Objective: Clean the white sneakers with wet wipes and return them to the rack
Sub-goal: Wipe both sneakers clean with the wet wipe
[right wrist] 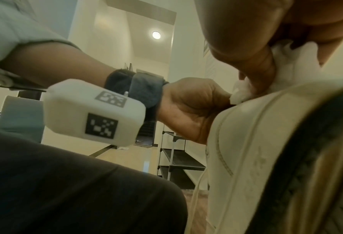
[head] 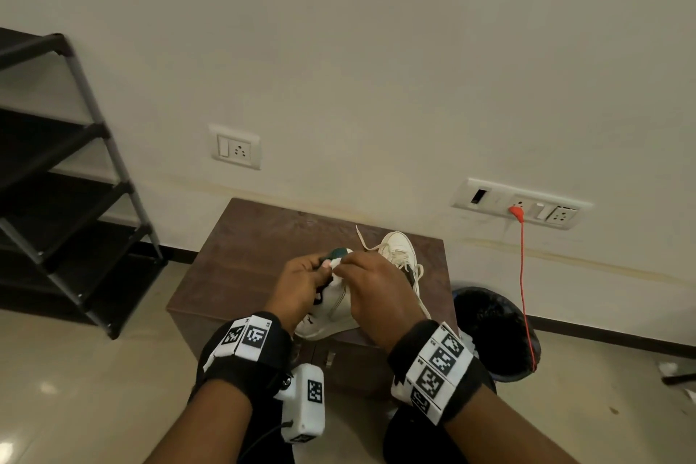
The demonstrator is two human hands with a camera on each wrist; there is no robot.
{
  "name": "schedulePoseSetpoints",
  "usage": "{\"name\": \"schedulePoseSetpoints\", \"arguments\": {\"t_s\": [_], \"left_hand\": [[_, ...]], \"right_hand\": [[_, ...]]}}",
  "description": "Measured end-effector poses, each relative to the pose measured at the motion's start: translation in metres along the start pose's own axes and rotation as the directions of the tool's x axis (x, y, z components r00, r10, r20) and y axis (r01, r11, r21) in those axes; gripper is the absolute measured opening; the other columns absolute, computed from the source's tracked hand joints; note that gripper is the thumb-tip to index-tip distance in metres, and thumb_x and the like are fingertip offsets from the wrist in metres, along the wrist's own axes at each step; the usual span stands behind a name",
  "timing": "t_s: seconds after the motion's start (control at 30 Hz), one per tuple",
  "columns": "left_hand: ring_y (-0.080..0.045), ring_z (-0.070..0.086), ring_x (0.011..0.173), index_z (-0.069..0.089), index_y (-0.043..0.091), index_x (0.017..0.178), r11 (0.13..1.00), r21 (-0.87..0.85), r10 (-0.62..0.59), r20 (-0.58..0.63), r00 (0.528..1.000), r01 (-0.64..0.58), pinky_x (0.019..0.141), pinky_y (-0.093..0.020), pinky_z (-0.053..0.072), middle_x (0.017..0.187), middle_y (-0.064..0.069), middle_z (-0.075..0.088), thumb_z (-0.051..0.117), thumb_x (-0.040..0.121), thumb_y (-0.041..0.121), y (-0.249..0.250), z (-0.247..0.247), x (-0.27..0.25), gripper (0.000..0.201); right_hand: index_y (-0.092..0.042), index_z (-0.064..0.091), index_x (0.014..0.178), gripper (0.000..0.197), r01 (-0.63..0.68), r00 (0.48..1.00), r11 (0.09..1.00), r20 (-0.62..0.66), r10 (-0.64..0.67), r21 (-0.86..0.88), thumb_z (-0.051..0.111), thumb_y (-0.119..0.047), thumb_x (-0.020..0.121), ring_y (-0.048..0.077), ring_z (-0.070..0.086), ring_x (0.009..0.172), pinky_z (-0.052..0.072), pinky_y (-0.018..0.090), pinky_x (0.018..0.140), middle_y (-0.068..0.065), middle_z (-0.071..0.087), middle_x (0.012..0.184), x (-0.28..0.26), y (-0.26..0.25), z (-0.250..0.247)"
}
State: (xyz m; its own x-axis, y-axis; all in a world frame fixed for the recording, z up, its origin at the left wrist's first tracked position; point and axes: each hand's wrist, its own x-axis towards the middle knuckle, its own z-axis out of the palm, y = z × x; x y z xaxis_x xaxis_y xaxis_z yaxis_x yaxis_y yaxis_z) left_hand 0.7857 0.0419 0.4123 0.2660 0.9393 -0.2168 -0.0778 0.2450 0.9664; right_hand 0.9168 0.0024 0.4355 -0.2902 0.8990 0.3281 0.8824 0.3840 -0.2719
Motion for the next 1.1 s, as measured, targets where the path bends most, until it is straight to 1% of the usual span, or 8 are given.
{"name": "schedulePoseSetpoints", "arguments": {"t_s": [0.13, 0.23, 0.33, 0.43, 0.53, 0.73, 0.87, 1.1], "left_hand": [[-0.018, 0.055, 0.064, 0.065, 0.002, 0.086, 0.999, 0.014, -0.041, -0.013, 0.999, 0.041, 0.056, -0.024, 0.047, 0.071, -0.011, 0.059, 0.043, 0.099, 0.014, 0.002, 0.007, 0.000, 0.028], [-0.027, 0.058, 0.074, 0.066, -0.006, 0.093, 0.998, 0.065, -0.019, -0.010, 1.000, 0.019, 0.065, -0.034, 0.047, 0.082, -0.021, 0.063, 0.043, 0.099, 0.013, -0.003, 0.010, 0.001, 0.030], [-0.028, 0.063, 0.080, 0.070, 0.004, 0.095, 0.998, 0.067, 0.016, -0.027, 0.999, -0.014, 0.071, -0.035, 0.051, 0.087, -0.018, 0.069, 0.042, 0.099, 0.011, -0.003, 0.013, -0.004, 0.028], [-0.025, 0.059, 0.077, 0.068, -0.001, 0.093, 1.000, 0.015, -0.001, -0.096, 0.995, 0.003, 0.069, -0.034, 0.048, 0.084, -0.018, 0.065, 0.044, 0.098, 0.008, 0.001, 0.011, -0.001, 0.026], [-0.029, 0.058, 0.083, 0.066, -0.005, 0.095, 0.998, -0.063, -0.029, -0.119, 0.992, 0.021, 0.079, -0.044, 0.050, 0.091, -0.024, 0.064, 0.044, 0.098, 0.009, 0.005, 0.007, 0.006, 0.026], [-0.021, 0.060, 0.072, 0.069, 0.008, 0.085, 0.999, 0.031, -0.014, -0.117, 0.993, 0.017, 0.066, -0.030, 0.050, 0.080, -0.013, 0.067, 0.044, 0.099, 0.013, 0.004, 0.014, 0.009, 0.029], [-0.022, 0.059, 0.071, 0.069, 0.004, 0.088, 0.998, 0.056, 0.017, -0.143, 0.990, -0.009, 0.064, -0.029, 0.049, 0.079, -0.014, 0.066, 0.043, 0.099, 0.011, 0.001, 0.015, 0.008, 0.029], [-0.022, 0.058, 0.075, 0.067, -0.003, 0.095, 1.000, -0.008, 0.027, -0.188, 0.982, -0.029, 0.066, -0.029, 0.051, 0.086, -0.018, 0.065, 0.042, 0.099, 0.010, 0.004, 0.009, 0.017, 0.028]], "right_hand": [[-0.010, 0.071, 0.091, 0.021, 0.025, 0.999, 0.999, 0.026, -0.024, -0.029, 0.068, -0.001, 0.072, 0.023, 0.062, 0.081, 0.053, 0.031, 0.068, 0.004, 0.067, 0.090, -0.001, -0.002, -0.002], [-0.010, 0.072, 0.091, 0.021, -0.116, 0.993, 0.993, -0.025, 0.116, -0.018, 0.063, 0.002, 0.075, 0.023, 0.062, 0.084, 0.050, 0.030, 0.070, 0.004, 0.068, 0.090, 0.013, 0.007, -0.003], [-0.011, 0.071, 0.101, 0.031, -0.201, 0.980, 0.980, -0.002, 0.201, -0.003, 0.057, 0.003, 0.077, 0.021, 0.060, 0.091, 0.044, 0.027, 0.076, 0.004, 0.068, 0.097, 0.027, 0.011, -0.006], [-0.012, 0.071, 0.092, 0.022, -0.106, 0.994, 0.994, 0.024, 0.106, 0.018, 0.059, -0.001, 0.076, 0.021, 0.059, 0.087, 0.043, 0.026, 0.074, 0.004, 0.067, 0.094, 0.018, -0.005, -0.003], [-0.012, 0.070, 0.092, 0.019, -0.012, 0.999, 1.000, 0.052, 0.011, 0.026, 0.064, -0.006, 0.075, 0.021, 0.060, 0.085, 0.049, 0.030, 0.071, 0.004, 0.067, 0.093, -0.002, -0.019, 0.003], [-0.011, 0.071, 0.092, 0.021, -0.148, 0.989, 0.989, -0.022, 0.147, -0.027, 0.061, -0.002, 0.075, 0.024, 0.060, 0.088, 0.051, 0.034, 0.074, 0.004, 0.067, 0.093, 0.016, 0.005, 0.003], [-0.010, 0.071, 0.102, 0.027, -0.265, 0.964, 0.964, -0.006, 0.265, -0.024, 0.054, -0.002, 0.082, 0.024, 0.060, 0.094, 0.047, 0.031, 0.081, 0.005, 0.068, 0.101, 0.033, 0.018, -0.005], [-0.013, 0.070, 0.088, 0.022, 0.036, 0.998, 0.999, 0.060, -0.034, -0.036, 0.076, -0.007, 0.068, 0.021, 0.059, 0.079, 0.051, 0.029, 0.063, 0.002, 0.066, 0.087, -0.007, -0.009, 0.004]]}}
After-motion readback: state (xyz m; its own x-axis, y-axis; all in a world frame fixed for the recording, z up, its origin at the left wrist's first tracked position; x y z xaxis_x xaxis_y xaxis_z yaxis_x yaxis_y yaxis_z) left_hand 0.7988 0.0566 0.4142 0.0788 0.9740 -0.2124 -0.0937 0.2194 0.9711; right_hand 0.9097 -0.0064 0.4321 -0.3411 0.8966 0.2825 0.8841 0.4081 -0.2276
